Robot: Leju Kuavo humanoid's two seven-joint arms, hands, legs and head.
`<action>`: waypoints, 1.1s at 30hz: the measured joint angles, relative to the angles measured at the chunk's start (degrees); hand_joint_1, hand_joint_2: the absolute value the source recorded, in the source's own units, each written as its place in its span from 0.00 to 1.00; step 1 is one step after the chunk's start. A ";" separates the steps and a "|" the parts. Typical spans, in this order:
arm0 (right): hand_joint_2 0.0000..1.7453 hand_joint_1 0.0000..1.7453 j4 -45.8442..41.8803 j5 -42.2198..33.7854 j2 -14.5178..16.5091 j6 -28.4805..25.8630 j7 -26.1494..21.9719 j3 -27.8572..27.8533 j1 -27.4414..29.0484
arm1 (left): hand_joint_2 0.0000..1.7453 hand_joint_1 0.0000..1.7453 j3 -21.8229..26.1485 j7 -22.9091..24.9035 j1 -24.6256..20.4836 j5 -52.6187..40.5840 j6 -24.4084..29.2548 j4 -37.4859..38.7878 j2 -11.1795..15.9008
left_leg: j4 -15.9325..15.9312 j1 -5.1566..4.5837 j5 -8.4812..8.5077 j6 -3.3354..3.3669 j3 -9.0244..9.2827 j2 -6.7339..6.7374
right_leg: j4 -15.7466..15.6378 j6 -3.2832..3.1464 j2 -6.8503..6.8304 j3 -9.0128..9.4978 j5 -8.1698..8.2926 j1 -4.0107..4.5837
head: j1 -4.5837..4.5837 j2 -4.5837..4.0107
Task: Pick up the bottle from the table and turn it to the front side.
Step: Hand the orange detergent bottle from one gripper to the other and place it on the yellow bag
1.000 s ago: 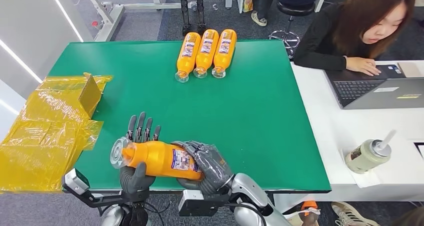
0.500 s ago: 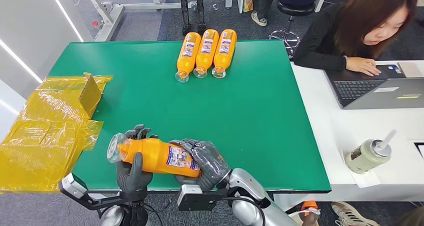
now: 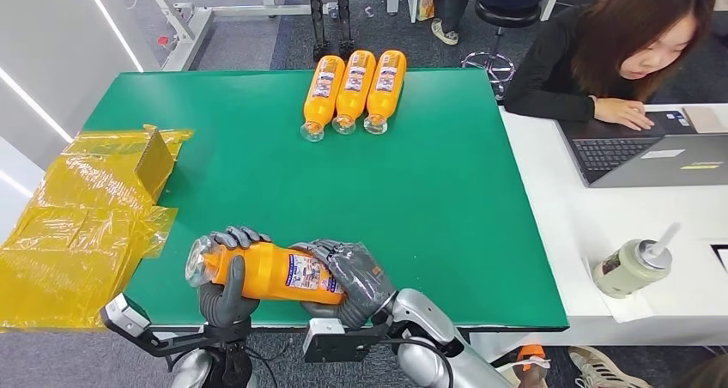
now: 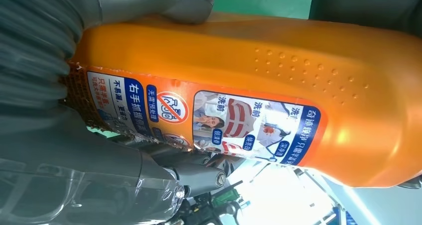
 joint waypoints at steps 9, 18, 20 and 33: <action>1.00 0.00 -0.84 1.13 0.16 -1.96 1.64 0.44 0.16 | 1.00 1.00 -0.02 1.02 -0.59 0.43 -0.46 0.37 -0.08 | 0.00 0.00 0.00 0.00 0.01 0.01 | 0.00 0.00 0.01 -0.02 0.00 0.00 | 0.01 0.00; 1.00 0.00 -1.76 0.88 0.23 -7.41 0.43 0.44 1.50 | 1.00 1.00 -0.02 2.10 -0.63 3.31 -1.26 0.45 -0.26 | 0.00 0.00 0.00 0.00 0.00 0.01 | 0.00 0.00 0.01 -0.02 0.00 0.00 | 0.01 0.00; 1.00 0.00 -1.76 0.63 0.25 -8.20 0.30 0.44 1.72 | 1.00 1.00 -0.02 2.21 -0.62 3.41 -1.20 0.45 -0.33 | 0.00 0.00 0.00 0.00 0.00 0.01 | 0.00 0.00 0.01 -0.02 0.00 0.00 | 0.01 0.00; 0.00 0.00 -1.19 -4.11 0.31 -16.22 -3.42 0.29 2.72 | 1.00 1.00 2.84 -0.94 -0.66 -18.58 13.28 -4.00 2.32 | -0.01 0.01 0.01 -0.02 0.01 0.03 | 0.03 -0.02 0.03 -0.03 0.01 0.00 | 0.01 0.00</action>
